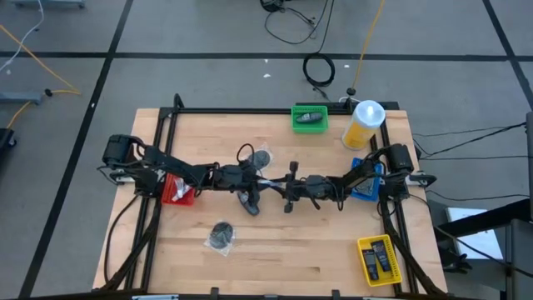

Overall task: Pick & Place Travel size toiletries
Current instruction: Put the white toothpaste into the red bin

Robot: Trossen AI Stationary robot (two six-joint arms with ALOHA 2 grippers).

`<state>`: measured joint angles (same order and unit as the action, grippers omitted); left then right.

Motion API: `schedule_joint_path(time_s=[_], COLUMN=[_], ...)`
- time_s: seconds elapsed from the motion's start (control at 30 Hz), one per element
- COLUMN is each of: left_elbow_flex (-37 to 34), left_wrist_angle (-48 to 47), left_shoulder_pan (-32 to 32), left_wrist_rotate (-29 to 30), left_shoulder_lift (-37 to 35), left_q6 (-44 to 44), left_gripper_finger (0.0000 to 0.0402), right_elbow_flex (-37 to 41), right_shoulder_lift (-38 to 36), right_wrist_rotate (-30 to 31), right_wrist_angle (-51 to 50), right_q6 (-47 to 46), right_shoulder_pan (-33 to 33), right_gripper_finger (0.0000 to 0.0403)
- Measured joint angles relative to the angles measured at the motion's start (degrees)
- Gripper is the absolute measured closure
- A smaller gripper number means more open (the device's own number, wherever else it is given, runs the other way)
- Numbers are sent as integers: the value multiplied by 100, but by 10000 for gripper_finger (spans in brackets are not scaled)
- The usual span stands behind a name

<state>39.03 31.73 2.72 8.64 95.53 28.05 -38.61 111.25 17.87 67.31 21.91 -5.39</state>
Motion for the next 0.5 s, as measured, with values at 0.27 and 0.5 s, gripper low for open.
schedule_joint_path(time_s=[0.27, 0.5], left_elbow_flex=[4, 372], left_wrist_angle=[-1465, -5007], left_shoulder_pan=[-19, 50], left_wrist_rotate=[-23, 315], left_shoulder_lift=[-630, -2061], left_q6=[-214, 376], left_gripper_finger=[379, 370], right_elbow_flex=[0, 0], right_shoulder_lift=[1, -1], right_wrist_rotate=[-18, -311], right_wrist_angle=[-169, -245], right_q6=[-301, -358], right_shoulder_pan=[-74, -70], right_gripper_finger=[251, 196])
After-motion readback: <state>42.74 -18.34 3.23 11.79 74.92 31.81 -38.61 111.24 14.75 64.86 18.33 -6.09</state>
